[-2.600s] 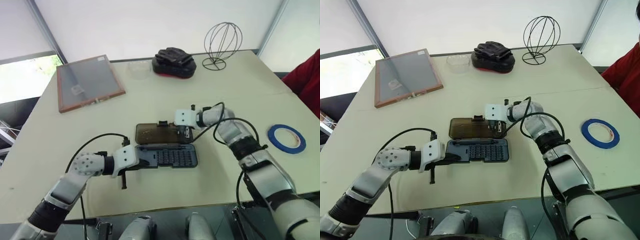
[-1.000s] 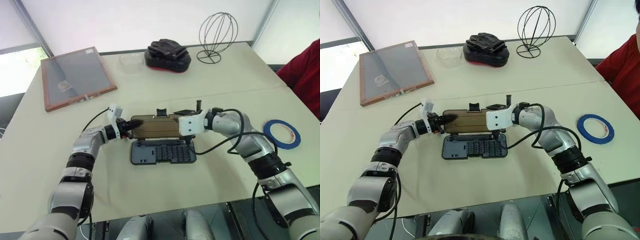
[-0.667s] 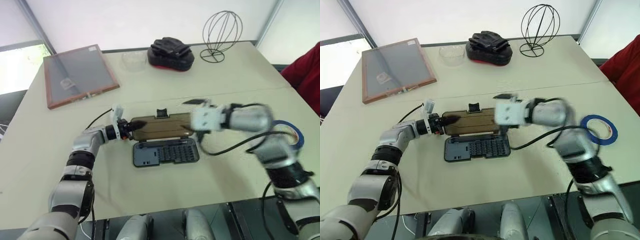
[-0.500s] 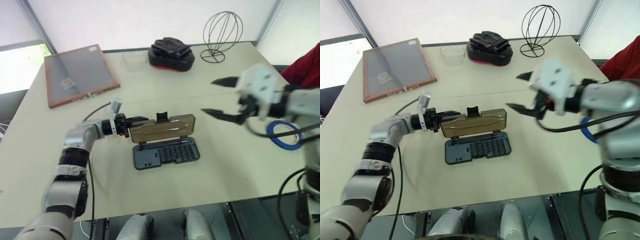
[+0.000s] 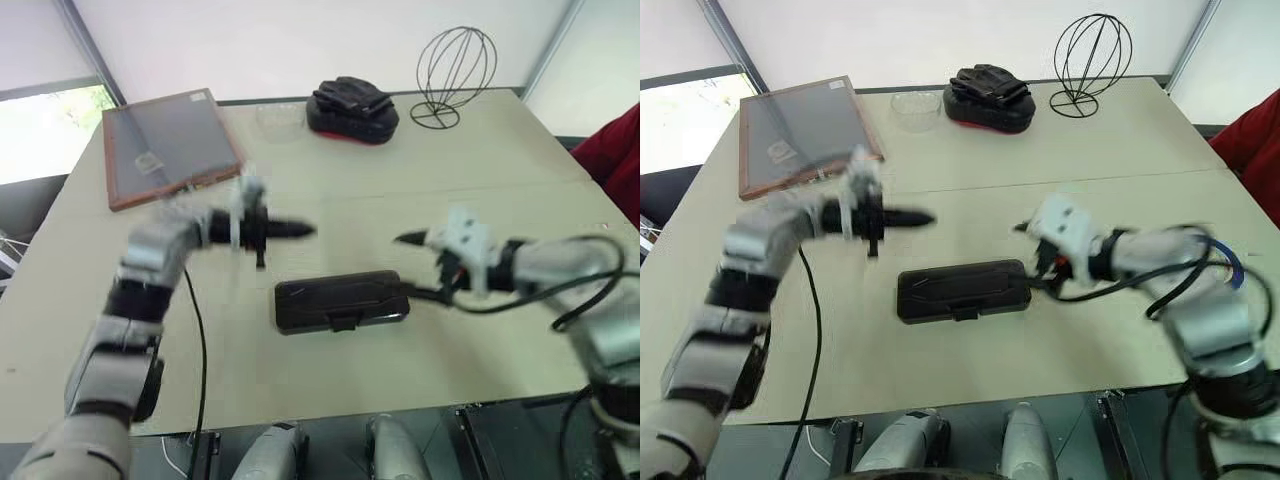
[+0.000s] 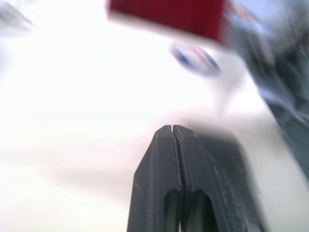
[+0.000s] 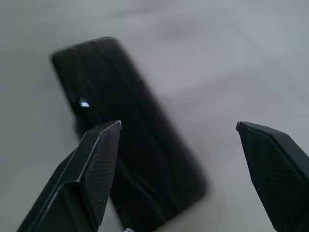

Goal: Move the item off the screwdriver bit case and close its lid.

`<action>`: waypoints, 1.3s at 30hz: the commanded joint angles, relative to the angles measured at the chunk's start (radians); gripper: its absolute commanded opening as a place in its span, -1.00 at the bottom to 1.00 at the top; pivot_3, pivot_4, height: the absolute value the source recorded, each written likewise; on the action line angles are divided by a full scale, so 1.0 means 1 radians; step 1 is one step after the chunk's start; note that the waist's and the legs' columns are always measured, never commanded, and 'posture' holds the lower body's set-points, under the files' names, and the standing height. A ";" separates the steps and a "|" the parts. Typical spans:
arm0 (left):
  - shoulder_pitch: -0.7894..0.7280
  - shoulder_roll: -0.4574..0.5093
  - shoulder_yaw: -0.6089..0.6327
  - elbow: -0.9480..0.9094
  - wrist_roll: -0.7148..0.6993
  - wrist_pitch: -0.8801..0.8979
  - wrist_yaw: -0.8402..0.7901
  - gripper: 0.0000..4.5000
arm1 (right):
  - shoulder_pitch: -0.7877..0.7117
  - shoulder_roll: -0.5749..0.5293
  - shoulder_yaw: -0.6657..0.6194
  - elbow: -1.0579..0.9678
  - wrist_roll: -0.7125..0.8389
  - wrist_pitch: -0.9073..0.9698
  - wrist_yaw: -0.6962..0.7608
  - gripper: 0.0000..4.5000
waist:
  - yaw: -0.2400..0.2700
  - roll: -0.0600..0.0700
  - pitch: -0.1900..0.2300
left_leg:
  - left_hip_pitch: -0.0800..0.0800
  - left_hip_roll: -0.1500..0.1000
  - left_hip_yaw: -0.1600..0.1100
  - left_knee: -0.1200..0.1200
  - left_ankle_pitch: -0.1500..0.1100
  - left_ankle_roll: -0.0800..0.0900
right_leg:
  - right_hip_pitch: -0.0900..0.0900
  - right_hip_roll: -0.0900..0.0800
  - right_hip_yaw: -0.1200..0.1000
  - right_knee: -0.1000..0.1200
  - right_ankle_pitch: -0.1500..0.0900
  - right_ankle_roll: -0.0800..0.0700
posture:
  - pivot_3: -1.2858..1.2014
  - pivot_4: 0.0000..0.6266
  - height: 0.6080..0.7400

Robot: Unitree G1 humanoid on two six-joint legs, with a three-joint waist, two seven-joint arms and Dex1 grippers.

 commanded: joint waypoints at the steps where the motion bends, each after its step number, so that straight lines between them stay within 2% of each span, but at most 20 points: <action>1: -0.011 -0.023 -0.085 0.120 0.107 -0.146 -0.052 -1.00 | 0.027 0.049 0.057 -0.056 0.018 0.041 -0.077 0.36 | -0.001 0.000 0.000 | 0.001 -0.002 0.000 0.000 0.000 0.000 | 0.000 -0.002 -0.001 0.001 0.000 0.000 | 0.03 -0.52 1.00; 4: -0.025 -0.048 -0.207 0.267 0.252 -0.356 -0.124 -1.00 | 0.058 0.063 0.115 -0.051 0.015 0.032 -0.099 -0.34 | 0.001 0.000 0.000 | 0.002 -0.003 0.001 0.001 0.000 0.001 | 0.003 -0.003 -0.002 -0.001 0.000 0.000 | 0.03 -0.52 1.00; 7: -0.062 -0.084 -0.287 0.461 0.391 -0.615 -0.094 -1.00 | 0.070 0.033 0.177 -0.036 -0.012 -0.019 -0.087 -0.97 | 0.002 -0.001 0.000 | 0.001 -0.003 0.000 0.003 0.000 0.001 | 0.003 -0.003 -0.003 -0.001 0.000 0.000 | 0.03 -0.52 1.00; 12: -0.154 -0.177 -0.276 0.695 0.449 -0.733 -0.080 -1.00 | 0.069 0.029 0.225 -0.035 -0.016 -0.027 -0.098 -0.97 | 0.004 -0.001 0.001 | -0.001 -0.004 -0.001 0.004 -0.001 0.001 | 0.003 -0.003 -0.004 -0.001 0.001 0.001 | 0.03 -0.52 1.00; 16: -0.188 -0.219 -0.270 0.776 0.478 -0.773 -0.120 -1.00 | 0.073 0.024 0.255 -0.015 -0.043 -0.033 -0.123 -0.97 | 0.000 -0.001 0.001 | 0.000 -0.004 -0.001 0.004 -0.001 0.002 | 0.003 -0.003 -0.004 0.000 0.002 0.003 | 0.03 -0.52 1.00; 22: -0.142 -0.223 -0.365 0.761 0.576 -0.879 -0.317 -1.00 | 0.059 -0.012 0.300 0.076 -0.163 -0.124 -0.162 -0.97 | -0.002 -0.002 0.000 | 0.000 -0.004 -0.001 0.004 -0.001 0.002 | 0.003 -0.003 -0.004 0.000 0.002 0.003 | 0.03 -0.52 1.00; 25: -0.105 -0.233 -0.394 0.745 0.603 -0.916 -0.366 -1.00 | 0.040 -0.019 0.307 0.098 -0.201 -0.145 -0.174 -0.97 | -0.003 -0.002 -0.001 | 0.001 -0.003 -0.001 0.004 -0.001 0.002 | 0.003 -0.003 -0.004 0.000 0.002 0.003 | 0.03 -0.52 1.00; 35: -0.045 -0.281 -0.366 0.708 0.590 -0.905 -0.347 -1.00 | -0.003 0.066 0.296 0.112 -0.247 -0.041 -0.280 -0.97 | -0.003 -0.010 -0.011 | 0.004 -0.002 -0.001 0.004 -0.001 0.002 | 0.006 -0.002 -0.004 0.000 0.002 0.003 | 0.03 -0.52 1.00; 39: -0.054 -0.294 -0.332 0.728 0.605 -0.945 -0.232 -1.00 | 0.010 0.080 0.286 0.051 -0.206 0.029 -0.258 -0.97 | -0.001 -0.009 -0.017 | 0.005 -0.002 -0.001 0.004 -0.001 0.002 | 0.007 -0.002 -0.004 0.000 0.002 0.003 | 0.03 -0.52 1.00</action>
